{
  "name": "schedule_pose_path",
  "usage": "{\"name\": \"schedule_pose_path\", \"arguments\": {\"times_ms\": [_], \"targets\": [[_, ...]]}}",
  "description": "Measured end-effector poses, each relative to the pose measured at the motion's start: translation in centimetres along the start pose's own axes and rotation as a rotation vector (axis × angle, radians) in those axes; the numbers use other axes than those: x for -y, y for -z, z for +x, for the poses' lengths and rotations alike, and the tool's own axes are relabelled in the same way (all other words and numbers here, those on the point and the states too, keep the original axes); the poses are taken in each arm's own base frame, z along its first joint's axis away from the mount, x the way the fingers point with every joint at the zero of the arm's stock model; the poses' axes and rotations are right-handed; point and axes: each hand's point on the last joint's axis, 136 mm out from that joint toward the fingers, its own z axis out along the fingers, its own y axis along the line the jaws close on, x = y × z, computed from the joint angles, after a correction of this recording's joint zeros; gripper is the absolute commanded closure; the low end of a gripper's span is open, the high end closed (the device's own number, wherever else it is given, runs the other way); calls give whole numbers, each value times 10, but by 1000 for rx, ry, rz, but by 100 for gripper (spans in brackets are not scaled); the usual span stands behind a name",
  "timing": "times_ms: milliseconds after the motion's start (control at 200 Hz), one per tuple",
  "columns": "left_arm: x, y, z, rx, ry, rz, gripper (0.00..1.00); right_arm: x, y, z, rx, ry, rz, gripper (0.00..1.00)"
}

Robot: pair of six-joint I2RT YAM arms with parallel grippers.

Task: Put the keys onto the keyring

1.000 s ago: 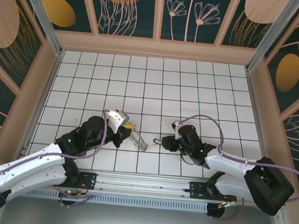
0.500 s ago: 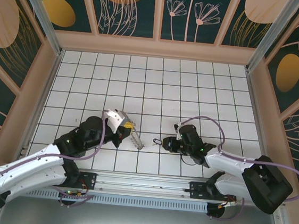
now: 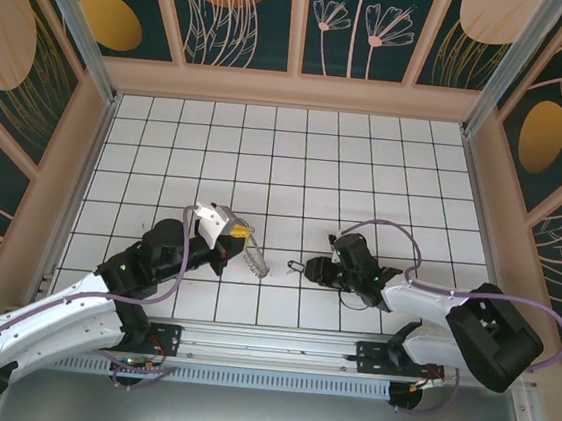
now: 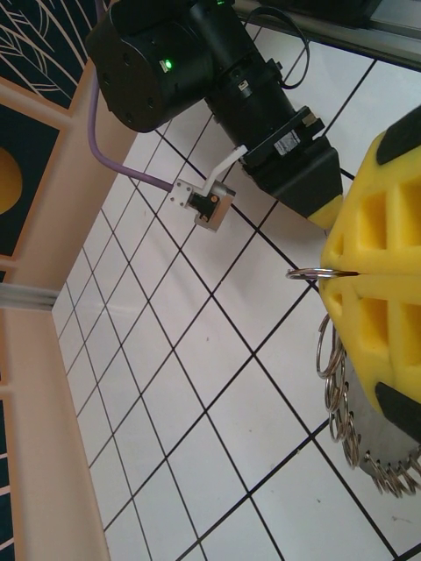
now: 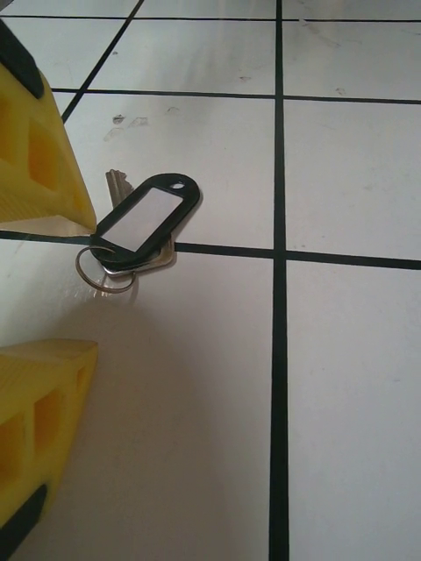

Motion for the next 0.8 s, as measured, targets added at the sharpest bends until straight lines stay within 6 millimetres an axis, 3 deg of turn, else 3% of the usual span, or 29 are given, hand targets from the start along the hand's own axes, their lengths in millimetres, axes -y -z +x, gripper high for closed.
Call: {"name": "schedule_pose_path", "arguments": {"times_ms": [801], "targets": [[0, 0, 2, -2, 0, 0, 100, 0, -8, -3, -18, -34, 18, 76]]}}
